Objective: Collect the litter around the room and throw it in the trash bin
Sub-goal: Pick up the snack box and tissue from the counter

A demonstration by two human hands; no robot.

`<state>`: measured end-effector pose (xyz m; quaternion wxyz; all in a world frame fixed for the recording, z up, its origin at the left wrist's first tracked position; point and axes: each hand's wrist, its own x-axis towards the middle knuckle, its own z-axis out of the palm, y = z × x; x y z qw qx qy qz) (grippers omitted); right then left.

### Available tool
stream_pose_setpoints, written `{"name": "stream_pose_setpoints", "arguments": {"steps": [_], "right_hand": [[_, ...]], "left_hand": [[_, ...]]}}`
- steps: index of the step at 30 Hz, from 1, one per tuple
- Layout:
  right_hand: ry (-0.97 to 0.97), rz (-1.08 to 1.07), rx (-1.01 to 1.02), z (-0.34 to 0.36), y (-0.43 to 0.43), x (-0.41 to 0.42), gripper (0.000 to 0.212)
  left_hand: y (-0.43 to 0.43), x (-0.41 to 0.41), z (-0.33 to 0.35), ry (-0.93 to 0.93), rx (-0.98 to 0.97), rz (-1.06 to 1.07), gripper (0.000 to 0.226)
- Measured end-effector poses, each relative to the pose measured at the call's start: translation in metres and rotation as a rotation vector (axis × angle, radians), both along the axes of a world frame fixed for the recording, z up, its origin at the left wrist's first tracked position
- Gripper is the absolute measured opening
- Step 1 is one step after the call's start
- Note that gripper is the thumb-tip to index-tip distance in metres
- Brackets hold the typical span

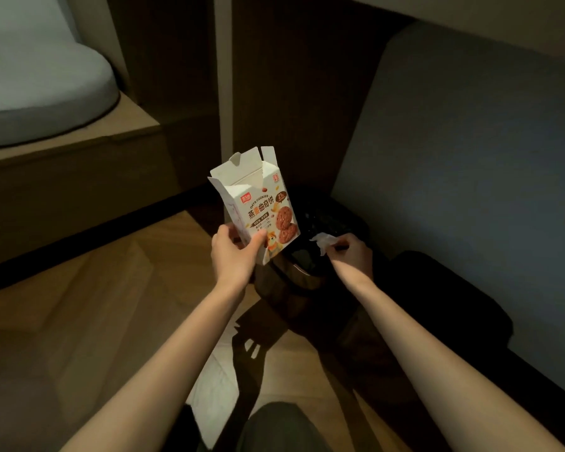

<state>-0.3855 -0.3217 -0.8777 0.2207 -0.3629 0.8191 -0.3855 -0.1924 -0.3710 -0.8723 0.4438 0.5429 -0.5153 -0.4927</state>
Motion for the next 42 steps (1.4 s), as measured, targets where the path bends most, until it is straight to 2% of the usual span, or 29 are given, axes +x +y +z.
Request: {"name": "stream_pose_setpoints", "arguments": {"steps": [7, 11, 14, 18, 19, 21, 23, 27, 31, 36, 38, 40, 42], "right_hand": [[0.020, 0.050, 0.041, -0.011, -0.009, -0.002, 0.026], [-0.036, 0.125, -0.063, 0.005, 0.001, -0.008, 0.030], [-0.201, 0.270, -0.181, 0.023, 0.003, -0.011, 0.049], [-0.321, 0.394, -0.192, 0.047, -0.003, -0.010, 0.077], [-0.336, 0.407, -0.183, 0.049, -0.005, -0.010, 0.076], [-0.331, 0.406, -0.157, 0.049, -0.009, -0.010, 0.061], [-0.334, 0.321, -0.185, 0.045, -0.015, -0.013, 0.050], [-0.262, 0.124, -0.257, 0.036, -0.027, -0.022, 0.045], [-0.166, 0.055, -0.161, 0.013, -0.048, -0.017, 0.052], [-0.181, 0.041, -0.017, -0.015, -0.058, -0.003, 0.065], [-0.082, 0.099, 0.039, -0.022, -0.048, -0.003, 0.054], [0.067, 0.233, 0.178, -0.027, -0.035, -0.008, 0.040], [0.166, 0.375, 0.331, -0.032, -0.020, -0.012, 0.036]], "left_hand": [[0.005, 0.008, -0.017, -0.034, -0.075, -0.034, 0.046], [0.004, 0.007, -0.013, -0.023, -0.098, -0.071, 0.040], [0.002, 0.001, -0.007, -0.020, -0.142, -0.167, 0.044], [0.001, -0.010, -0.003, -0.018, -0.193, -0.348, 0.052], [-0.001, -0.013, -0.003, -0.008, -0.189, -0.381, 0.053], [-0.004, -0.017, -0.001, 0.003, -0.189, -0.430, 0.052], [-0.009, -0.022, 0.000, -0.015, -0.192, -0.440, 0.053], [-0.018, -0.025, -0.004, -0.369, -0.317, -0.448, 0.061], [-0.019, -0.016, -0.027, -0.662, -0.357, -0.519, 0.062], [-0.024, -0.005, -0.044, -0.796, -0.327, -0.560, 0.060], [-0.025, -0.007, -0.045, -0.844, -0.358, -0.586, 0.059], [-0.027, -0.011, -0.047, -0.898, -0.390, -0.612, 0.058], [-0.027, -0.016, -0.050, -0.973, -0.409, -0.663, 0.057]]}}
